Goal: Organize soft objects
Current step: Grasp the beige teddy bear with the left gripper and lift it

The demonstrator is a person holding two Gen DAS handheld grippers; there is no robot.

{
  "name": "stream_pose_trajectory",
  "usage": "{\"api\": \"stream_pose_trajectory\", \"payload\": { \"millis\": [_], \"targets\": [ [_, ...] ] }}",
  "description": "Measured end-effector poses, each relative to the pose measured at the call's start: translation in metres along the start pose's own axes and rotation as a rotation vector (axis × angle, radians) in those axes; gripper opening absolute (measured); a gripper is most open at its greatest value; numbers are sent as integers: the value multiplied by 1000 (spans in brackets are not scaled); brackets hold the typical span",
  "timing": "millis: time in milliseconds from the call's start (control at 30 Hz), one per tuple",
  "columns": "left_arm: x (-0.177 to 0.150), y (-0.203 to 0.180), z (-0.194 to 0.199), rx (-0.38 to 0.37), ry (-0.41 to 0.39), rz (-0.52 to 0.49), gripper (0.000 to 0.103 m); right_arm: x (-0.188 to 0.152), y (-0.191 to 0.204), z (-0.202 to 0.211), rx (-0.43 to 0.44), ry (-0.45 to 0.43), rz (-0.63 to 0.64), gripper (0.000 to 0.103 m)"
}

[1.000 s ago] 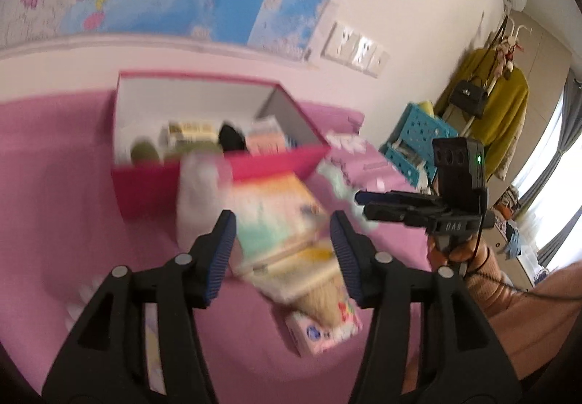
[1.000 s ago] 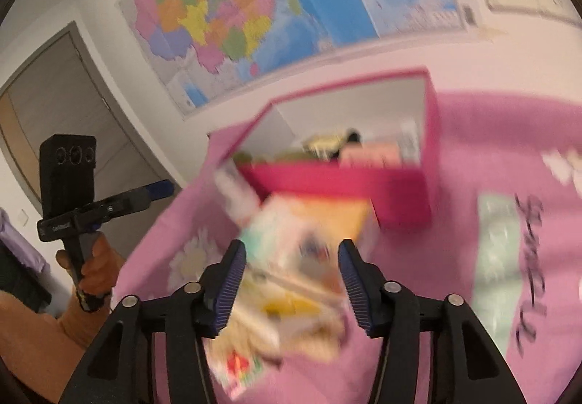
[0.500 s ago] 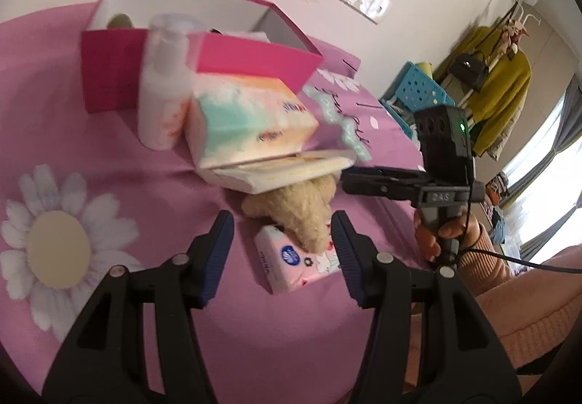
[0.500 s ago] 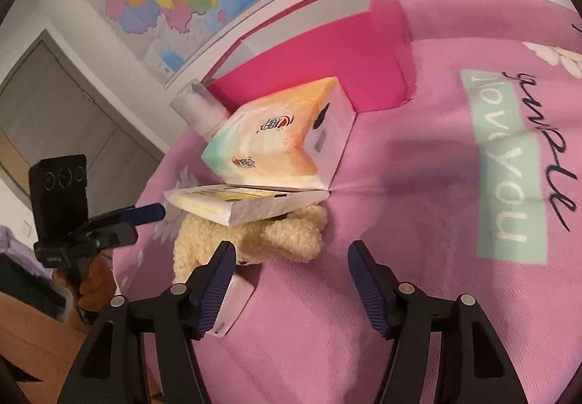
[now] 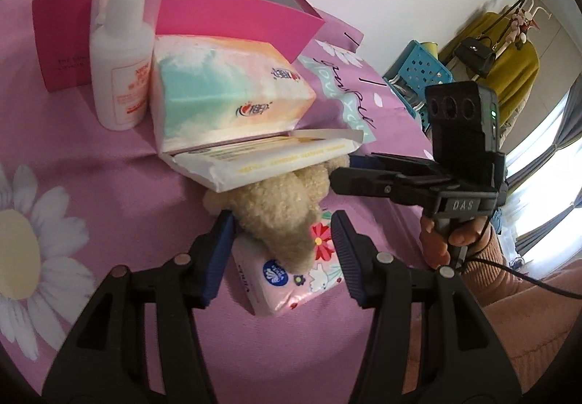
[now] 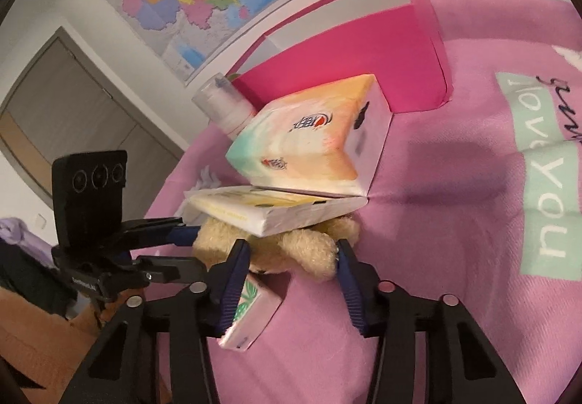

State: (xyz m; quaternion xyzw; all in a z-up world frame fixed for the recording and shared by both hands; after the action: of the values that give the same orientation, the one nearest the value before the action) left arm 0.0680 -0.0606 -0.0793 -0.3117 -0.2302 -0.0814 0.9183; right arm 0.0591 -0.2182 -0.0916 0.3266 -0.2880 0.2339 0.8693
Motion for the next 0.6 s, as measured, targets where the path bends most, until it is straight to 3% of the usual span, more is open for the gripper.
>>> {"api": "stream_pose_trajectory", "payload": {
  "millis": [167, 433, 533, 600],
  "targets": [
    [1, 1, 0, 22, -1, 4, 41, -3, 12, 2, -11, -6, 27, 28],
    [-7, -2, 16, 18, -18, -30, 41, -7, 36, 12, -4, -3, 97, 24],
    [-9, 3, 16, 26, -11, -22, 41, -12, 32, 10, -12, 36, 93, 28],
    [-9, 4, 15, 21, -10, -17, 41, -14, 25, 9, -17, 35, 54, 46]
  ]
}}
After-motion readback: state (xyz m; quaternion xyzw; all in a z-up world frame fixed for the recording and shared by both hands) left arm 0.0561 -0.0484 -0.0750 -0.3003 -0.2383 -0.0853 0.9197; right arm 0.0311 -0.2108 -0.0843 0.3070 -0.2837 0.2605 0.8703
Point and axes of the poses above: each gripper's, at about its wrist camera, not at the fingertips, and z roughly against the way its jaws point, y to its left, x to its top, the point moved 3 cm from there along -z, roughly the way its jaws point, and after that the axes turned 9 degrees about z, right-handed, at the moved point
